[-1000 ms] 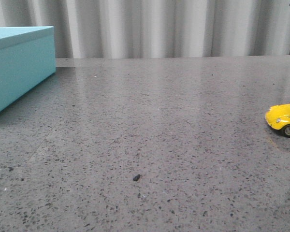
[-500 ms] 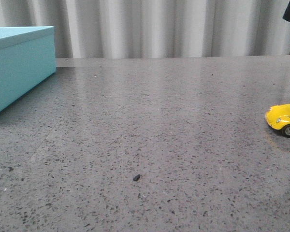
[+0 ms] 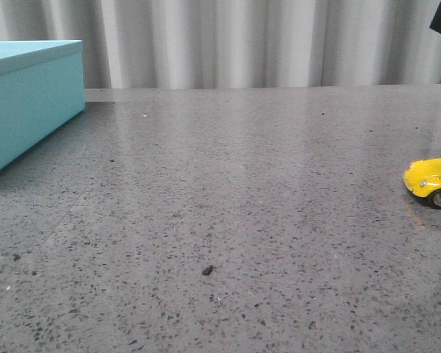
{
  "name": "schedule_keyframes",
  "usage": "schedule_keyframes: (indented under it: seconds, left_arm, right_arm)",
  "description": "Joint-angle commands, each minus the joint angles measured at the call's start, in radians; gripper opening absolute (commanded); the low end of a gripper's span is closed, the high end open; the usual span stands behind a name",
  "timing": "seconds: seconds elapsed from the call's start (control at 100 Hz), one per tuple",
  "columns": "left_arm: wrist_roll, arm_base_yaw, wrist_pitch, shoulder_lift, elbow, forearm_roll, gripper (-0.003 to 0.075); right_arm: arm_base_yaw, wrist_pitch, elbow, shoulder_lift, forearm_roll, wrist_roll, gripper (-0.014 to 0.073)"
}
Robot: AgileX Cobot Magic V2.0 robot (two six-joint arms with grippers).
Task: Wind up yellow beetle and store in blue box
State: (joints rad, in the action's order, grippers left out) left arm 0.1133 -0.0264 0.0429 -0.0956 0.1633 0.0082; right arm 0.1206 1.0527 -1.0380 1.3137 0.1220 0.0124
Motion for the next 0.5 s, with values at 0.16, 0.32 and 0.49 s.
schedule_keyframes:
  seconds: [0.16,0.32,0.49]
  left_arm:
    - [0.000,-0.002,-0.081,-0.020,0.036,-0.008,-0.0021]
    - [0.000,-0.002,-0.081,-0.020,0.036,-0.008,-0.0021]
    - [0.000,-0.002,-0.081,-0.020,0.036,-0.008,-0.0021]
  right_arm:
    - [0.000,-0.025,-0.033,-0.018,0.006,-0.004,-0.0041]
    - [0.000,-0.019,-0.033,0.004,0.006,-0.004,-0.0041]
    - [0.000,-0.019,-0.033,0.019,0.006,-0.004,-0.0041]
